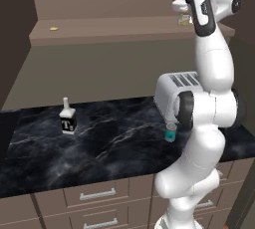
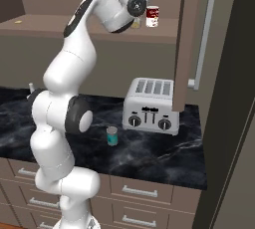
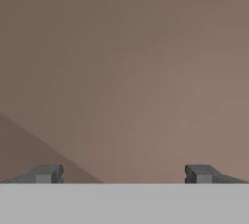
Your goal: Pick the cans from the counter and place them in their designated side in the cabinet.
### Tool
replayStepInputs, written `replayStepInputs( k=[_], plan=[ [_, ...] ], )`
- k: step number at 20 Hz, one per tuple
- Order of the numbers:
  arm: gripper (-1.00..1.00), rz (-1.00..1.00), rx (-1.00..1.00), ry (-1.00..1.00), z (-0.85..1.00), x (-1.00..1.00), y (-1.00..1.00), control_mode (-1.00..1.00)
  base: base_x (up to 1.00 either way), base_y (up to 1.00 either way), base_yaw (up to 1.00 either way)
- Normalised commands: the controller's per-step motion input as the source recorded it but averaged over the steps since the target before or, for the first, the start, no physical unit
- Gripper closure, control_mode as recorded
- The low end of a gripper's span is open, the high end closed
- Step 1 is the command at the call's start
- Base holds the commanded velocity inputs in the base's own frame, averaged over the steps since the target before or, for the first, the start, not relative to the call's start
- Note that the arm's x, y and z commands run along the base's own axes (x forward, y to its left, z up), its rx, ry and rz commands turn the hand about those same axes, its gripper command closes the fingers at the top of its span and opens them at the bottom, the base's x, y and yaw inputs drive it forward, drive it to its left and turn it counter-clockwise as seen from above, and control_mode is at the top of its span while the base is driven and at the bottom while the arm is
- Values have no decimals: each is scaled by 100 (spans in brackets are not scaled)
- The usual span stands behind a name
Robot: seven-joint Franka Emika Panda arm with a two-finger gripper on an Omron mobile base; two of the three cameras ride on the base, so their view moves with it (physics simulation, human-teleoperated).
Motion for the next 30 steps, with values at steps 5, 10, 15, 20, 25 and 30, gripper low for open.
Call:
replayStepInputs(
  k=[5, 10, 15, 20, 25, 30],
  plan=[
    [-100, 5, -10, -8, 0, -70, 59, -100, 0, 0, 0],
    [-100, 5, -12, -8, -1, -75, 62, -100, 0, 0, 0],
    [-100, 0, -2, -9, -11, -96, 36, -100, 0, 0, 0],
    [-100, -2, 2, -4, -13, -91, 33, -100, 0, 0, 0],
    [-100, -1, -4, 21, -16, -60, 23, -100, 0, 0, 0],
    [-100, 0, -17, 17, -53, -82, 0, -100, 0, 0, 0]
  ],
)
